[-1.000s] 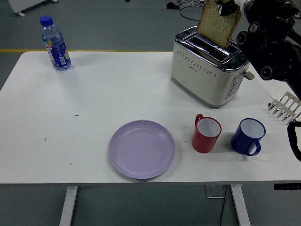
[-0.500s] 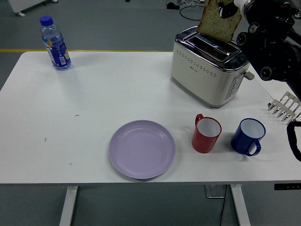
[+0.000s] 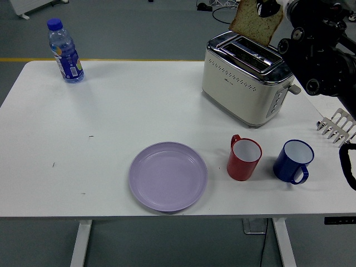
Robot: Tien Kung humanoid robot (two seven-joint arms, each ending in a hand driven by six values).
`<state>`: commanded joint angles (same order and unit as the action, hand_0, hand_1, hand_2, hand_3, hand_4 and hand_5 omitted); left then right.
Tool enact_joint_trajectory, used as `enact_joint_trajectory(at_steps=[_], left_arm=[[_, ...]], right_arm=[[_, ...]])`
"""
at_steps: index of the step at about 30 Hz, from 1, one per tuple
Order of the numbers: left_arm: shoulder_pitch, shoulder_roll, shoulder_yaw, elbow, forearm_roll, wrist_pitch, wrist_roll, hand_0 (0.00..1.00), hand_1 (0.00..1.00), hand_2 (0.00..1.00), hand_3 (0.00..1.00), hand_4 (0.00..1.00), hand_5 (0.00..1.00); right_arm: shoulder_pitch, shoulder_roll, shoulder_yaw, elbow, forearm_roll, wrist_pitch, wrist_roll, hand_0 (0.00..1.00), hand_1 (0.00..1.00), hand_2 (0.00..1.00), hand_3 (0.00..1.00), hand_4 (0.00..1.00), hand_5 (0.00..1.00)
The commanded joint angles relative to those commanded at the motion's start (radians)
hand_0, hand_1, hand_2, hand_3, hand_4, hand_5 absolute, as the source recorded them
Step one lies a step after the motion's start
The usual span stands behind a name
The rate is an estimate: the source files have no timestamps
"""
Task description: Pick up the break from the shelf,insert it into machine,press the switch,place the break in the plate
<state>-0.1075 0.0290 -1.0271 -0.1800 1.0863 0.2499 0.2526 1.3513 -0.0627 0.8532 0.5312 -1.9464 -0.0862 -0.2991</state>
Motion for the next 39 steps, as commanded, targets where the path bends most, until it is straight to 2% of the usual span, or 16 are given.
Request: enact_joint_trajectory(at_steps=[1,3,4,5,11,18,31,39], left_arm=[[0.0,0.0,-0.002,0.0,0.005,-0.001,0.001,0.625,0.439,0.429,0.508,0.263,0.798],[0.0,0.0,-0.003,0.0,0.007,-0.001,0.001,0.625,0.439,0.429,0.508,0.263,0.798],[0.0,0.0,-0.003,0.0,0.007,-0.001,0.001,0.625,0.439,0.429,0.508,0.263,0.799],[0.0,0.0,-0.003,0.0,0.007,-0.001,0.001,0.625,0.439,0.429,0.508,0.263,0.799],[0.002,-0.001,-0.007,0.0,0.013,-0.001,0.002,0.624,0.438,0.428,0.506,0.262,0.8],[0.004,-0.001,-0.016,0.0,0.026,-0.003,0.005,0.625,0.437,0.428,0.507,0.263,0.801],[0.006,-0.001,-0.022,0.0,0.038,-0.002,0.006,0.625,0.438,0.426,0.507,0.263,0.802],[0.002,0.0,-0.017,0.0,0.032,-0.001,0.004,0.623,0.437,0.425,0.506,0.264,0.804]], right_arm=[[0.001,0.0,0.0,0.002,-0.007,-0.023,0.004,0.167,0.308,0.435,0.534,0.499,0.002],[0.002,-0.002,0.0,0.006,-0.013,-0.038,0.005,0.167,0.308,0.435,0.534,0.499,0.002],[0.002,-0.003,-0.001,0.009,-0.014,-0.041,0.005,0.108,0.267,0.389,0.513,0.518,0.002],[0.003,-0.004,-0.001,0.011,-0.015,-0.042,0.003,0.108,0.267,0.389,0.513,0.518,0.002],[0.006,0.001,-0.018,0.026,0.034,0.007,-0.04,0.095,0.245,0.377,0.504,0.509,0.002],[0.005,0.012,-0.03,0.019,0.059,0.027,-0.064,0.098,0.237,0.372,0.499,0.526,0.002],[0.0,0.027,-0.05,-0.013,0.072,0.021,-0.057,0.115,0.238,0.371,0.504,0.513,0.002],[-0.002,0.031,-0.059,-0.035,0.059,-0.002,-0.04,0.132,0.24,0.373,0.507,0.491,0.002]])
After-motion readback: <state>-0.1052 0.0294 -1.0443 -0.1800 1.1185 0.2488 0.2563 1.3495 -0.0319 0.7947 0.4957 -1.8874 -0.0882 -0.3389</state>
